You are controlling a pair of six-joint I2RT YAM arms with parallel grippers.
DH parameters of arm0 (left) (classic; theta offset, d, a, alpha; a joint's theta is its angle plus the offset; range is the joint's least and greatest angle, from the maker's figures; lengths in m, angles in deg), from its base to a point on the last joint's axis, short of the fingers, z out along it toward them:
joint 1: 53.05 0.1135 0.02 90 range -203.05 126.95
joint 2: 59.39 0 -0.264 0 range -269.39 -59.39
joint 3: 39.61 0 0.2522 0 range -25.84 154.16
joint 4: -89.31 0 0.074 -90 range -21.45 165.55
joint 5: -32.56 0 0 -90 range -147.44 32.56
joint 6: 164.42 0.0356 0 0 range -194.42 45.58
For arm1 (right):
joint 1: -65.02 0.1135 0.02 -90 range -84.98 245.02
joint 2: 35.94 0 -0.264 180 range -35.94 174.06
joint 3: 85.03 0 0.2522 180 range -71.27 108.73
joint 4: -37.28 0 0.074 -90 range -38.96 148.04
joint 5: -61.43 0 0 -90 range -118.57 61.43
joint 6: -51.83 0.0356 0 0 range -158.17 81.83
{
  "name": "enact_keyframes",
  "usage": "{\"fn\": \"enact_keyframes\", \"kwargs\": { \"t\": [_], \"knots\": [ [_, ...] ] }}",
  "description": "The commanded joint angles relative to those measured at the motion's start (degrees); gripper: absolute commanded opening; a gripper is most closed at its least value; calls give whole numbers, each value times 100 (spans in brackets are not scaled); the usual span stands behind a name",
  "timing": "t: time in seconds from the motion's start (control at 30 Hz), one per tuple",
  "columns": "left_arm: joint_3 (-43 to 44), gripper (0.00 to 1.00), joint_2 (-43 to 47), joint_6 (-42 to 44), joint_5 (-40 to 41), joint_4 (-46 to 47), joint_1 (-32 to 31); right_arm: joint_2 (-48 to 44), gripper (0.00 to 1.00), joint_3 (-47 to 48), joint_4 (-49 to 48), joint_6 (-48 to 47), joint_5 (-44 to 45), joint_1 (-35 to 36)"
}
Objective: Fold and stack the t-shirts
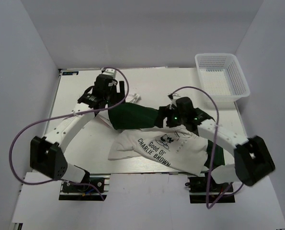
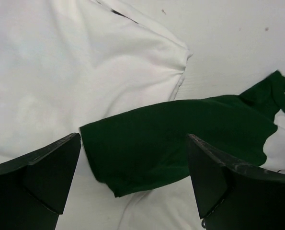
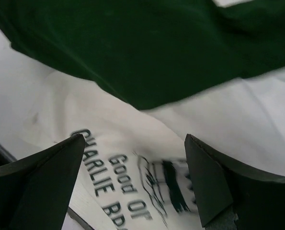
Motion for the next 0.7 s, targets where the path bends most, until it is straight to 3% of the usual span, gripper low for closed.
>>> {"fn": "enact_keyframes", "kwargs": {
  "t": [0.0,0.03,0.13,0.3,0.47,0.67],
  "knots": [
    [-381,100,833,-356,391,199,82,962,90,616,-1210,-49,-866,349],
    [-591,100,1087,-408,443,252,82,1748,90,1061,-1254,-31,-884,506],
    [-804,100,1353,-409,505,252,82,2778,90,1669,-1185,83,-946,630],
    [-752,100,1310,-462,778,60,-31,3232,90,1401,-1386,601,-430,587],
    [-409,100,818,-181,576,-161,-32,2995,90,350,-1026,1024,231,297],
    [-111,100,55,92,497,-398,-94,1442,90,-1130,-552,1446,1207,-379]
  ]
}}
